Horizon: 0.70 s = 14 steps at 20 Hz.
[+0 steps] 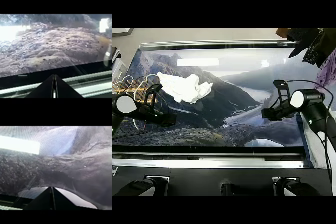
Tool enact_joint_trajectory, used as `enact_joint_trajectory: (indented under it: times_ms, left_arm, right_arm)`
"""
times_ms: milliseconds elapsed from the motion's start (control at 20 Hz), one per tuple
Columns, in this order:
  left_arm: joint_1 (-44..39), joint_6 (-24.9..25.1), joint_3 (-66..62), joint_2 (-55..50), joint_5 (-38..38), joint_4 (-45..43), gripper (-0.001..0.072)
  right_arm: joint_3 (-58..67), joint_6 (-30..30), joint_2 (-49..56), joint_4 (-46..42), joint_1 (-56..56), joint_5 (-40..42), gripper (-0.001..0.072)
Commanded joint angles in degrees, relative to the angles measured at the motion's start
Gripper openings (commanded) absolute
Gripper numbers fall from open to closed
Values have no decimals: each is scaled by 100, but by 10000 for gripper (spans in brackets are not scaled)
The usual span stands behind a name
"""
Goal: Fold the clothes and pants, and hang the long-sleeved shirts on hangers.
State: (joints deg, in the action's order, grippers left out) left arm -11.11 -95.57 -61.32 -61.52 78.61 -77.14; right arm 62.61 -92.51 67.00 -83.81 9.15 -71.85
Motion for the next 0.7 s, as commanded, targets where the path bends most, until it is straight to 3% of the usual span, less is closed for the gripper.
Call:
enact_joint_trajectory:
  times_ms: [0,650]
  left_arm:
    - [-4,2,2,4,-2,0,18]
    - [-4,129,2,4,-2,-2,18]
  right_arm:
    - [4,0,-4,2,4,-2,34]
    - [4,0,-4,2,4,-2,34]
